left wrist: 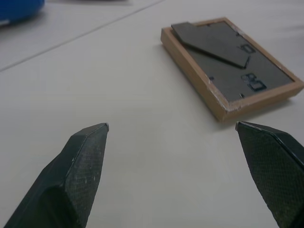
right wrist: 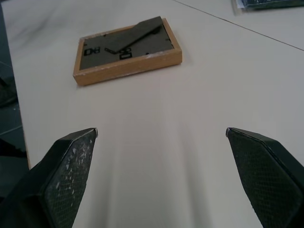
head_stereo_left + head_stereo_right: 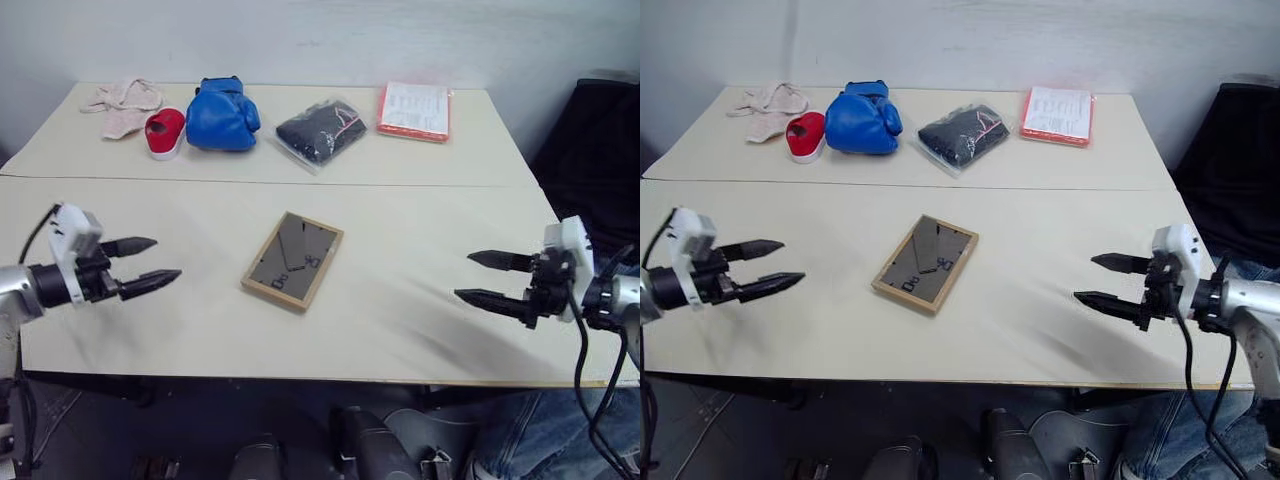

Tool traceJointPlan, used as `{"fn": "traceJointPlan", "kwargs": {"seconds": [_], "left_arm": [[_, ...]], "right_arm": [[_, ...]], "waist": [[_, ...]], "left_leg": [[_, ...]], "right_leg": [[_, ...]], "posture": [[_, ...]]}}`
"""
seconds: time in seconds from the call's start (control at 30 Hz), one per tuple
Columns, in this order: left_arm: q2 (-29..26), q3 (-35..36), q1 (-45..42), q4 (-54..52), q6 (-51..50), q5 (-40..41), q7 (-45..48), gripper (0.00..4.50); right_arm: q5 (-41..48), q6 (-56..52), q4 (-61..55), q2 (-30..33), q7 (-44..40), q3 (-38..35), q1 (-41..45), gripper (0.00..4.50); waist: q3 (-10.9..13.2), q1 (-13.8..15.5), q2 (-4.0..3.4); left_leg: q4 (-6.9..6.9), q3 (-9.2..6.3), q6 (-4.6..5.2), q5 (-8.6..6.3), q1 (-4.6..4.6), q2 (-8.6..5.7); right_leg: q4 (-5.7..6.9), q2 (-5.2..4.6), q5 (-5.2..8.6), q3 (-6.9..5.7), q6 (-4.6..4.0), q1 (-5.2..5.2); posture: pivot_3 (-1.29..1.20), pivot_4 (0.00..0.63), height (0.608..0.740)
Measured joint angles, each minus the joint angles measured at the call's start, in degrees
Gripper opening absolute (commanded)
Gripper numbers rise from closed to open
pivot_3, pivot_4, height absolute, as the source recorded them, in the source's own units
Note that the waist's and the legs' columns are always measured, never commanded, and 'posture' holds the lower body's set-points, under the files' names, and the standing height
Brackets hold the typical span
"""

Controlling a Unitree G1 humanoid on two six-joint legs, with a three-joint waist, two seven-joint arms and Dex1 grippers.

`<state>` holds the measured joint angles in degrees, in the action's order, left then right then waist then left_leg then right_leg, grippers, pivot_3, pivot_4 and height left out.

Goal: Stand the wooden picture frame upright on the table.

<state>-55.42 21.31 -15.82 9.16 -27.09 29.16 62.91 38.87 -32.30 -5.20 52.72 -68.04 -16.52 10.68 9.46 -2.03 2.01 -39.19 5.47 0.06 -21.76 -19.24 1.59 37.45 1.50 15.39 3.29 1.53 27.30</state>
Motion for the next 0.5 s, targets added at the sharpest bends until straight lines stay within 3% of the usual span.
{"fn": "traceJointPlan", "kwargs": {"seconds": [0.33,0.5], "left_arm": [[1.7,-3.1,0.1,-1.8,-0.1,-0.7,-1.2,4.50],[3.6,-8.7,-4.8,0.9,2.2,-4.4,-1.5,4.50]], "right_arm": [[-0.6,-0.1,-2.4,-4.1,5.2,0.3,-1.0,4.46],[-5.2,2.3,-4.1,-6.0,8.6,3.6,0.1,4.46]], "waist": [[0.0,0.2,-0.01],[0.0,0.3,-0.01]], "left_leg": [[0.00,0.01,-0.01,-0.01,-0.02,0.02],[-0.02,0.01,-0.04,0.01,0.06,-0.03]], "right_leg": [[0.04,-0.01,-0.01,0.02,0.01,0.04],[0.08,-0.02,-0.01,0.02,0.01,-0.03]], "posture": [[0.00,0.150,0.740],[0.00,0.150,0.740]]}}
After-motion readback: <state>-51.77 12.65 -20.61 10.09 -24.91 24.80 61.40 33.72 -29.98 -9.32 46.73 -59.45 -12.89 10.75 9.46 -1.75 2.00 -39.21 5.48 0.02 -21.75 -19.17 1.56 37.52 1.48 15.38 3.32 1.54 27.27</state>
